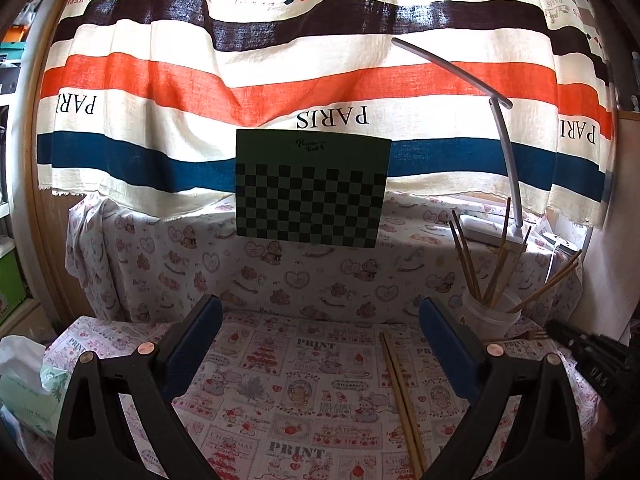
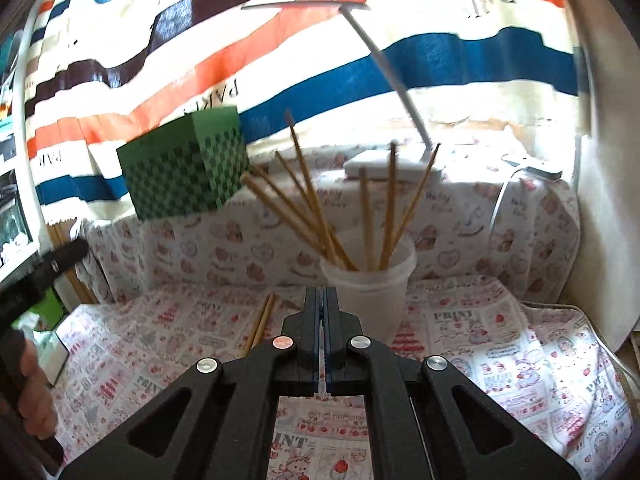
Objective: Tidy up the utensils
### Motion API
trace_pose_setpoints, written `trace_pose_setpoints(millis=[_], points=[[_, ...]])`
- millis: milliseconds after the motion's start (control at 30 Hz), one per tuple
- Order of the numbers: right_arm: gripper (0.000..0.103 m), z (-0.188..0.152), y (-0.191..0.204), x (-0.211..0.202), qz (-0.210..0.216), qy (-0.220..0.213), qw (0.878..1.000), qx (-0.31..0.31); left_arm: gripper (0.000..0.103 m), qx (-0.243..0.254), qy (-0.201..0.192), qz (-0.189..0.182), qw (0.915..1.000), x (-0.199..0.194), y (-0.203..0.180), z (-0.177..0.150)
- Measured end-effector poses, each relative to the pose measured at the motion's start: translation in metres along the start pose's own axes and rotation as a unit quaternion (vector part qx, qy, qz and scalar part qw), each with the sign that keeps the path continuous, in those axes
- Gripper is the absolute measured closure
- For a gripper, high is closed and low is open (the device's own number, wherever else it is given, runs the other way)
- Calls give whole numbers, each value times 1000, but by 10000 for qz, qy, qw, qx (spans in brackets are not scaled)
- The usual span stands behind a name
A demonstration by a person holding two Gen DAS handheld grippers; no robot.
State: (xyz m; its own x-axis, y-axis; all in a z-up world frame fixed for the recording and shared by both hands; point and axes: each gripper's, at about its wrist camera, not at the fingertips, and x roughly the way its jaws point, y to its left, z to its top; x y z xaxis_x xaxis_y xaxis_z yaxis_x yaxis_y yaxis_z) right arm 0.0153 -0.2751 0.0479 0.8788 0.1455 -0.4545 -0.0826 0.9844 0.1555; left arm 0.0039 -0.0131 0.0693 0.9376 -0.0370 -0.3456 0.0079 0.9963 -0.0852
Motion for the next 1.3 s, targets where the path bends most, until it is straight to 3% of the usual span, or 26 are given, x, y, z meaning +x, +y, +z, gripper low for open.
trace_pose_setpoints(millis=[500, 833, 933, 1000, 1067, 1200, 1300], points=[[101, 27, -30, -27, -647, -366, 9972, -12, 5, -91, 317, -31, 9995, 11, 4, -24], [103, 86, -31, -18, -759, -954, 9925, -134, 5, -197, 485, 26, 9986, 24, 13, -36], [103, 94, -38, -6, -673, -676, 9954, -9, 5, -301, 537, 24, 9981, 27, 18, -39], [103, 84, -47, 1, -385, -319, 9986, 190, 5, -320, 557, 33, 9979, 29, 20, -41], [101, 66, -55, 11, -365, -4, 9990, 273, 5, -323, 618, 41, 9976, 32, 21, -43], [83, 28, -77, 36, -578, 630, 9953, 449, 5, -342, 709, -28, 9969, 34, 22, -45], [82, 11, -107, 57, -392, 1169, 9872, 1014, 5, -238, 696, 73, 9973, 34, 20, -48]])
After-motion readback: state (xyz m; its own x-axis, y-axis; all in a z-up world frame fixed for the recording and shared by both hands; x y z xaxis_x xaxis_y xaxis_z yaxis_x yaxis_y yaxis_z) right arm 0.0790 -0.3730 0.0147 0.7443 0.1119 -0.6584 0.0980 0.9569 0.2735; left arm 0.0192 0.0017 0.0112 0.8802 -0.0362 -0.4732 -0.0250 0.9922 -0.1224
